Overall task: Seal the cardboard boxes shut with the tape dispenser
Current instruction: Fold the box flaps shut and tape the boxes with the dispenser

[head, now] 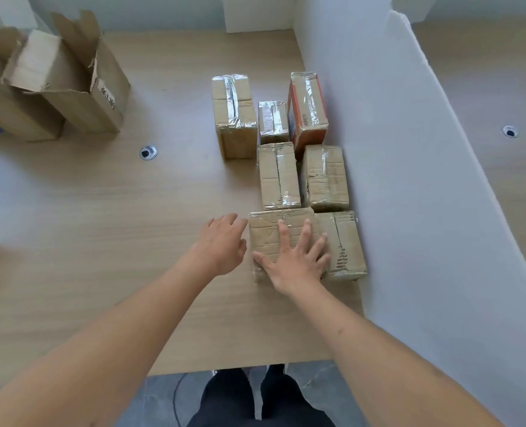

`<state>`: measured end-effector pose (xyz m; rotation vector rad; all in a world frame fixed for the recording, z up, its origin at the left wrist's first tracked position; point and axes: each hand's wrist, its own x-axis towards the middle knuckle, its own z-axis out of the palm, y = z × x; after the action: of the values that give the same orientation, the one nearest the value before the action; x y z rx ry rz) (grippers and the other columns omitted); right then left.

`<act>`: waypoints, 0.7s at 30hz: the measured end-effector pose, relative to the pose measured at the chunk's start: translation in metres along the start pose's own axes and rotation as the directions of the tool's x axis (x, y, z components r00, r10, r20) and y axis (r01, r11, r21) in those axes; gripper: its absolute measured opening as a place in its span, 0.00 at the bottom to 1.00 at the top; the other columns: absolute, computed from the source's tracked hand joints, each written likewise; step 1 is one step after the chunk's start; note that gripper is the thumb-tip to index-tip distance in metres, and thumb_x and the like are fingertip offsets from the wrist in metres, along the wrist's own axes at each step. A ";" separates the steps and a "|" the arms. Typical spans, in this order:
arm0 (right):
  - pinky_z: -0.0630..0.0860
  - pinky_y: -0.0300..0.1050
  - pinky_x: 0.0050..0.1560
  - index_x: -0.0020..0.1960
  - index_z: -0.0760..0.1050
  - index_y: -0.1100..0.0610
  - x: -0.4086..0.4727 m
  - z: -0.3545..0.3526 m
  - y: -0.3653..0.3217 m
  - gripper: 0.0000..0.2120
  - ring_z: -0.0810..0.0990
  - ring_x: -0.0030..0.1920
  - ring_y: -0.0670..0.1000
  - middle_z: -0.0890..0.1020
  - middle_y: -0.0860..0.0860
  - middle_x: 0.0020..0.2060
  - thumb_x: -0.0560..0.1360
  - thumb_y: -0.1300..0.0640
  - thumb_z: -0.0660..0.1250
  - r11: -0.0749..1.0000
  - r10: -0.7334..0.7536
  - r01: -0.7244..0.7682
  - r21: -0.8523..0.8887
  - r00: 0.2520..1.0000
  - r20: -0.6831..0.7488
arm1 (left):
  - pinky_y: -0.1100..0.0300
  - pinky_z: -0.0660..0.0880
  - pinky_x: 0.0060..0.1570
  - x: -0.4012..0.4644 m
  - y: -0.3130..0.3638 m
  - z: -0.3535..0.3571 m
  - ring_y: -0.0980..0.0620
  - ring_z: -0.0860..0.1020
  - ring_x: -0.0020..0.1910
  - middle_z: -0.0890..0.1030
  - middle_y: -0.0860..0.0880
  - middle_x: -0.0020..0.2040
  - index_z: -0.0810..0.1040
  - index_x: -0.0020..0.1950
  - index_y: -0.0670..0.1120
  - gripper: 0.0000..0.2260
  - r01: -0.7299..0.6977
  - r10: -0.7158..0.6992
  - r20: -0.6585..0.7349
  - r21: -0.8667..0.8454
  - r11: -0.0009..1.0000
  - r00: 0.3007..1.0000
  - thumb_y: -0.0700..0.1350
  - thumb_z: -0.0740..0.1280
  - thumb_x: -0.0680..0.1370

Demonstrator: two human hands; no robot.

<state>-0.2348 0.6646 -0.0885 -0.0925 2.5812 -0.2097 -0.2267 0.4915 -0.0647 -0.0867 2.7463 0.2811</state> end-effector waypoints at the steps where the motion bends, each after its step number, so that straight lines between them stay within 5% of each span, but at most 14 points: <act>1: 0.46 0.73 0.74 0.80 0.36 0.36 0.000 -0.002 0.000 0.43 0.33 0.77 0.71 0.30 0.54 0.79 0.73 0.21 0.50 1.000 -0.005 0.005 -0.007 1.000 0.020 | 0.48 0.64 0.71 -0.002 0.000 -0.002 0.42 0.69 0.71 0.70 0.43 0.73 0.70 0.71 0.45 0.19 0.012 -0.012 0.004 -0.003 1.000 1.000 0.48 0.62 0.81; 6: 0.47 0.72 0.75 0.82 0.42 0.42 -0.008 -0.025 -0.003 0.39 0.39 0.79 0.71 0.41 0.61 0.81 0.79 0.33 0.59 0.995 -0.032 0.039 -0.087 0.996 0.082 | 0.48 0.64 0.70 -0.018 0.000 -0.021 0.42 0.71 0.69 0.72 0.44 0.70 0.70 0.70 0.46 0.19 0.035 -0.035 -0.046 -0.004 0.999 0.998 0.48 0.62 0.81; 11: 0.61 0.58 0.73 0.80 0.57 0.48 -0.025 -0.064 -0.020 0.31 0.64 0.74 0.61 0.66 0.59 0.73 0.81 0.41 0.61 0.967 -0.254 0.253 -0.018 0.966 -0.056 | 0.48 0.62 0.71 -0.041 -0.003 -0.050 0.43 0.70 0.70 0.71 0.45 0.71 0.70 0.72 0.47 0.19 0.049 -0.049 -0.150 -0.003 0.999 0.988 0.49 0.61 0.81; 16: 0.60 0.54 0.76 0.81 0.60 0.50 -0.038 -0.106 -0.048 0.29 0.63 0.77 0.56 0.65 0.54 0.78 0.82 0.42 0.58 0.869 -0.495 0.490 -0.073 0.860 -0.126 | 0.46 0.49 0.78 -0.074 -0.020 -0.081 0.42 0.59 0.78 0.65 0.47 0.77 0.66 0.77 0.49 0.22 0.083 -0.080 -0.258 0.003 0.997 0.963 0.53 0.60 0.83; 21: 0.62 0.54 0.74 0.80 0.61 0.49 -0.063 -0.142 -0.097 0.29 0.64 0.77 0.55 0.68 0.52 0.76 0.82 0.40 0.58 0.775 -0.632 0.614 -0.149 0.753 -0.183 | 0.46 0.48 0.79 -0.118 -0.054 -0.120 0.42 0.56 0.80 0.63 0.45 0.79 0.65 0.79 0.49 0.24 0.149 -0.151 -0.355 -0.034 0.988 0.923 0.52 0.60 0.83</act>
<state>-0.2540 0.5940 0.0795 -1.0331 2.6855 -0.3763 -0.1559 0.4167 0.0789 -0.3842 3.0762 0.2528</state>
